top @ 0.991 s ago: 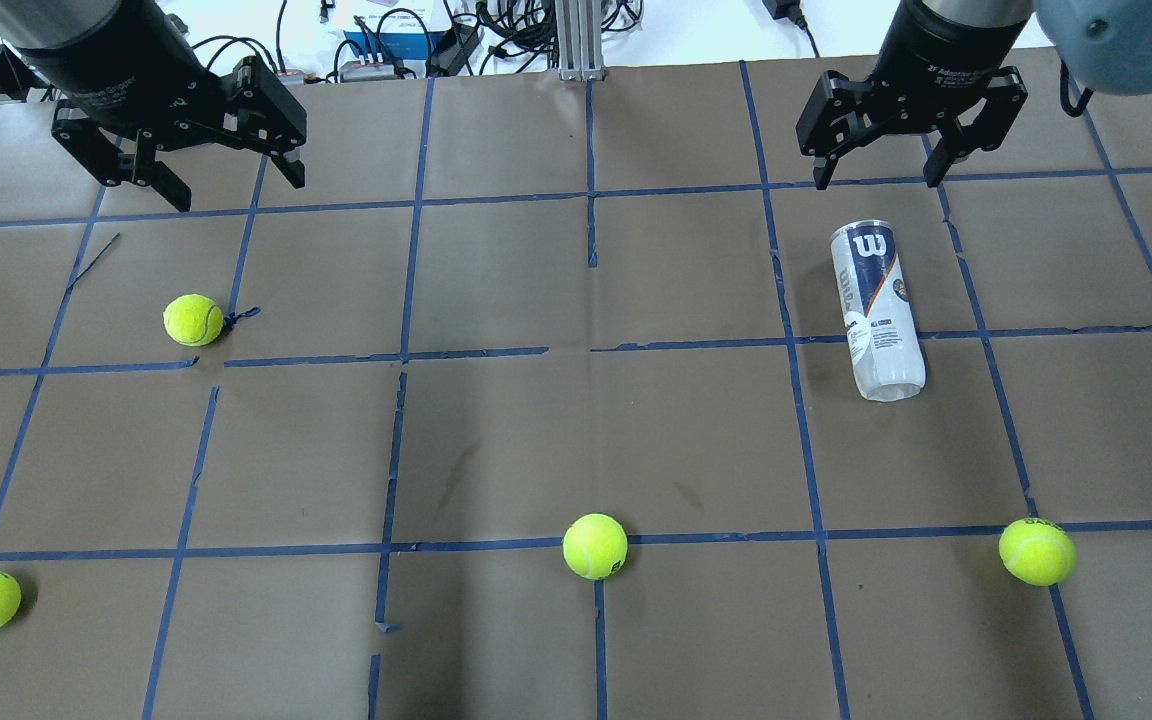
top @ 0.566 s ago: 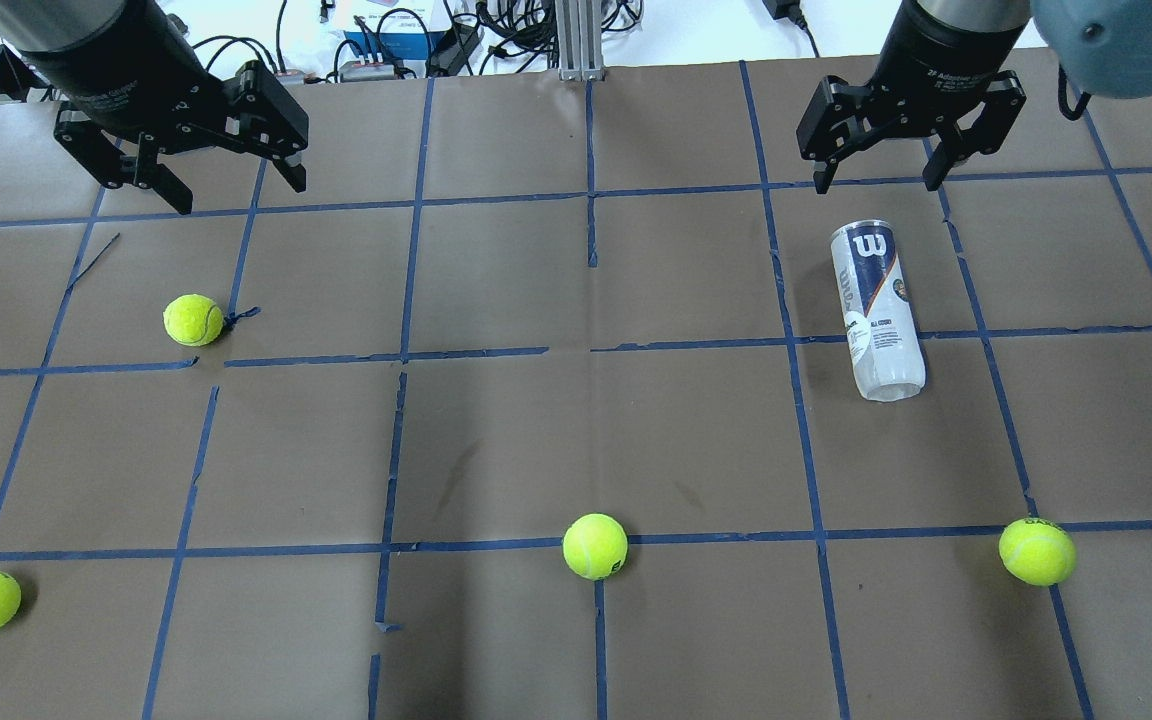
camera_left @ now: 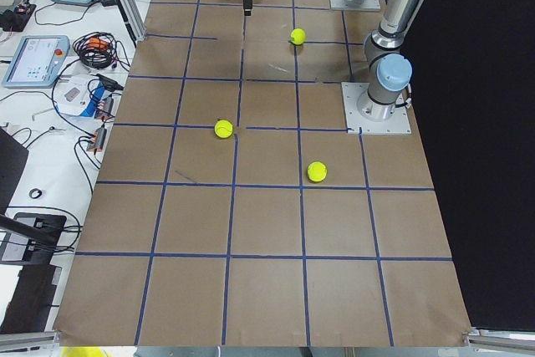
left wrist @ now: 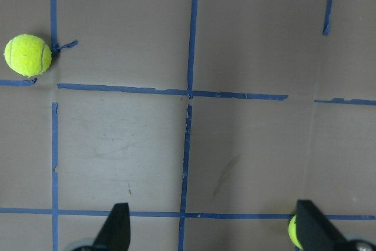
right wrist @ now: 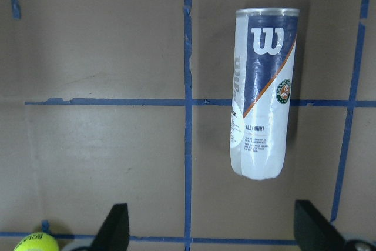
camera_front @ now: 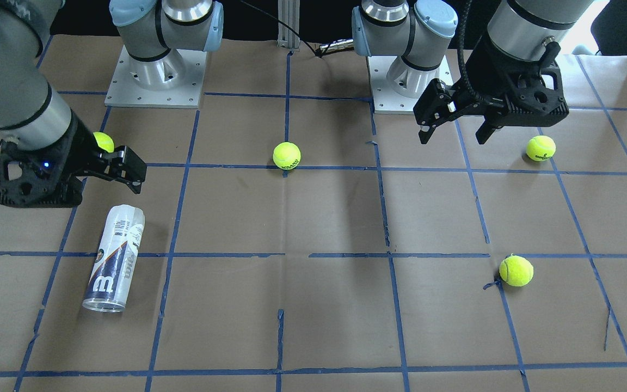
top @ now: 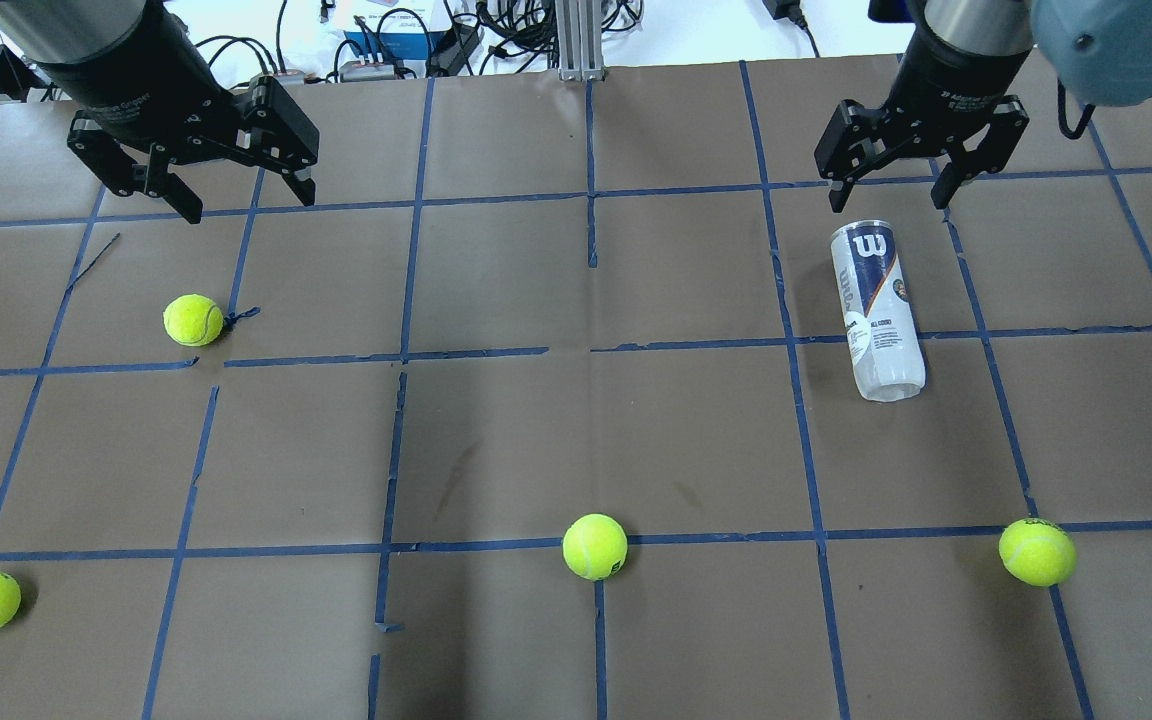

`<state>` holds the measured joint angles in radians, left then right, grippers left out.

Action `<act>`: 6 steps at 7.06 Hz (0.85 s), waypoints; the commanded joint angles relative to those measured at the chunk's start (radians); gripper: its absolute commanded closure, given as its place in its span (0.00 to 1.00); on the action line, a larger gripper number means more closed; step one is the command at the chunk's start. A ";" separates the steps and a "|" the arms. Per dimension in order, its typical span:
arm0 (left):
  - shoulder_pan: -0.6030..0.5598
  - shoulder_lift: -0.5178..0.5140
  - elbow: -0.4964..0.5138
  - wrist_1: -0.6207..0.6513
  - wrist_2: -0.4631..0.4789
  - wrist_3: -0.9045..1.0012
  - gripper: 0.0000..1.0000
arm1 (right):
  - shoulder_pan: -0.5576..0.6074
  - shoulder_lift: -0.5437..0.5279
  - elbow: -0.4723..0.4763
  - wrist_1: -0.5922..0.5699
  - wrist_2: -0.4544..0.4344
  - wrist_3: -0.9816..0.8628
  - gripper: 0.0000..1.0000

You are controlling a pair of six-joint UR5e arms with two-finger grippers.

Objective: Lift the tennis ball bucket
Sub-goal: 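Lower the open right gripper around the top of the Wilson can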

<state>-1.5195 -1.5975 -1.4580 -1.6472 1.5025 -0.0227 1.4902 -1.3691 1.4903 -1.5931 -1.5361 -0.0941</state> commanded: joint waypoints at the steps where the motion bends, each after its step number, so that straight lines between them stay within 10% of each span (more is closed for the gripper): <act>1: -0.001 0.007 -0.005 0.001 -0.001 0.001 0.00 | -0.021 0.051 0.100 -0.156 -0.009 -0.022 0.00; 6: 0.001 0.008 -0.007 0.001 0.001 -0.008 0.00 | -0.094 0.212 0.189 -0.366 -0.018 -0.075 0.00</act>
<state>-1.5182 -1.5889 -1.4645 -1.6462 1.5033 -0.0280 1.4018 -1.1949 1.6757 -1.9280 -1.5527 -0.1640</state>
